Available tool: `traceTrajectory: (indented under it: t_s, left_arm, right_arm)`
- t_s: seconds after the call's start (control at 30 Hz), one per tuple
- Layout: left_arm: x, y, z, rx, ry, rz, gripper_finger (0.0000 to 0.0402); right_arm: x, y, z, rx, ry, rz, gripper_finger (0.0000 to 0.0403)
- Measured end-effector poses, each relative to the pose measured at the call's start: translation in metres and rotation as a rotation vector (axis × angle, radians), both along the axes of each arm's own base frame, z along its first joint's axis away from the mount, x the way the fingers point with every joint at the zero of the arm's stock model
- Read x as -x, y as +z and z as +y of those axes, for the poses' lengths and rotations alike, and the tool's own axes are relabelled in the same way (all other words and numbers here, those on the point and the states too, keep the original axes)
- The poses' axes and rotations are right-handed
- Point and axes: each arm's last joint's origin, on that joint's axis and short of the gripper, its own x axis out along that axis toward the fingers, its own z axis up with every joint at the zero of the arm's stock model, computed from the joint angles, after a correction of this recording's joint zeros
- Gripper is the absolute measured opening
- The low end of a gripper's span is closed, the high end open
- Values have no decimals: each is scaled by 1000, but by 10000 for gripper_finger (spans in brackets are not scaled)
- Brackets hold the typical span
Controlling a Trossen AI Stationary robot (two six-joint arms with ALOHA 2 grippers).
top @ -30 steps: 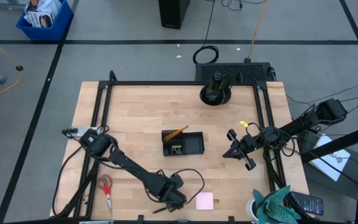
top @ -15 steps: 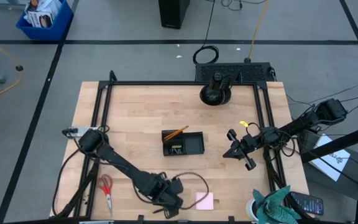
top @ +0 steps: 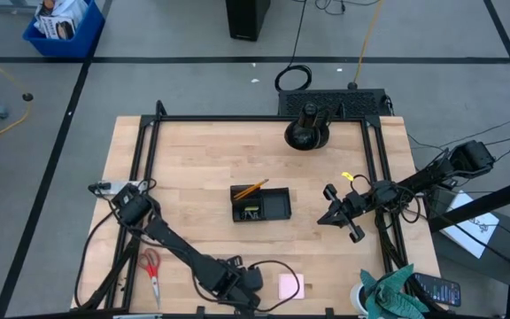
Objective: Pick and place office supplies into organizer
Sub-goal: Put the black pen into the black desk organizer
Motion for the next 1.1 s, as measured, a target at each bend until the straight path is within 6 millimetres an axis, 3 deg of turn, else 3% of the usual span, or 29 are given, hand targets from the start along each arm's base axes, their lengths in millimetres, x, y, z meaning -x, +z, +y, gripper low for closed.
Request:
traceTrajectory:
  t_s: [0.2,0.77,0.9,1.1]
  left_arm:
    - [0,-3,-9,-6,-10,-56,232]
    - [5,-58,-15,-172,-65,60,226]
    - [5,-59,-14,-164,-66,68,182]
    - [2,-59,-14,-148,-83,55,63]
  right_arm:
    - [0,-1,0,2,0,7,4]
    - [0,-1,0,2,-4,9,4]
    - [0,-1,0,2,-4,10,4]
    - [0,-1,0,-13,-1,17,4]
